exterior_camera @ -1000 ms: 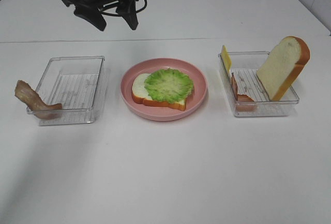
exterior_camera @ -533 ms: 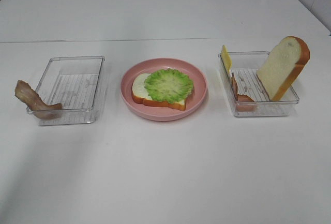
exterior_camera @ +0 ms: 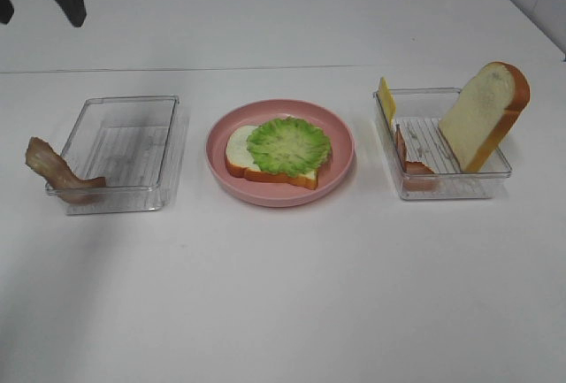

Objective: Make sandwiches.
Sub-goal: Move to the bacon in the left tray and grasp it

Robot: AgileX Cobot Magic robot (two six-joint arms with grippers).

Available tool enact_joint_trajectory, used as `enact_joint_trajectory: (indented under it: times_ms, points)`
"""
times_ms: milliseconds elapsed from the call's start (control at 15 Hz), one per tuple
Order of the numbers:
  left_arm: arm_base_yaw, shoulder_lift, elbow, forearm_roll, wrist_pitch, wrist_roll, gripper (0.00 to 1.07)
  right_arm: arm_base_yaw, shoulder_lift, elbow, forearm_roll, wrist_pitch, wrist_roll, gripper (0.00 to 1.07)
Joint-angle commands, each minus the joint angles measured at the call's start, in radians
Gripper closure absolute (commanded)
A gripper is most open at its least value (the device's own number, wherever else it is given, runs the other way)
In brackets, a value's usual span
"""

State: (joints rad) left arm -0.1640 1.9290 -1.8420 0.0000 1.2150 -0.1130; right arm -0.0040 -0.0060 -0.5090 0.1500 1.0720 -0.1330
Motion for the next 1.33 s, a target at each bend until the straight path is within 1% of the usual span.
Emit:
enact_joint_trajectory:
  times_ms: [67, 133, 200, 333, 400, 600, 733, 800, 1067, 1133, 1200, 1333]
  points:
    - [0.023, -0.023, 0.087, 0.0, 0.074, -0.01, 0.31, -0.007, -0.013, 0.003, 0.0, -0.007, -0.006, 0.32]
    - [0.033, -0.026, 0.136, 0.0, 0.074, -0.01, 0.31, -0.007, -0.013, 0.003, 0.0, -0.007, -0.006, 0.32]
    - [0.035, -0.026, 0.226, 0.015, 0.069, -0.011, 0.31, -0.007, -0.013, 0.003, 0.0, -0.007, -0.006, 0.32]
    - [0.035, -0.025, 0.294, 0.017, 0.025, -0.012, 0.31, -0.007, -0.013, 0.003, 0.0, -0.007, -0.006, 0.32]
    - [0.035, -0.024, 0.314, 0.018, -0.004, -0.032, 0.31, -0.007, -0.013, 0.003, 0.0, -0.007, -0.006, 0.32]
    - [0.035, -0.023, 0.348, 0.033, -0.078, -0.06, 0.31, -0.007, -0.013, 0.003, 0.0, -0.007, -0.006, 0.32]
    - [0.035, 0.004, 0.35, 0.037, -0.112, -0.063, 0.31, -0.007, -0.013, 0.003, 0.0, -0.007, -0.006, 0.32]
    - [0.035, 0.035, 0.349, 0.037, -0.124, -0.079, 0.31, -0.007, -0.013, 0.003, 0.0, -0.007, -0.006, 0.32]
    - [0.035, 0.101, 0.349, 0.036, -0.152, -0.078, 0.31, -0.007, -0.013, 0.003, 0.0, -0.007, -0.006, 0.32]
    - [0.035, 0.118, 0.349, 0.034, -0.162, -0.078, 0.34, -0.007, -0.013, 0.003, 0.0, -0.007, -0.006, 0.32]
    - [0.035, 0.14, 0.349, 0.022, -0.176, -0.078, 0.39, -0.007, -0.013, 0.003, 0.0, -0.007, -0.006, 0.32]
    - [0.035, 0.142, 0.349, 0.018, -0.187, -0.079, 0.47, -0.007, -0.013, 0.003, 0.0, -0.007, -0.006, 0.32]
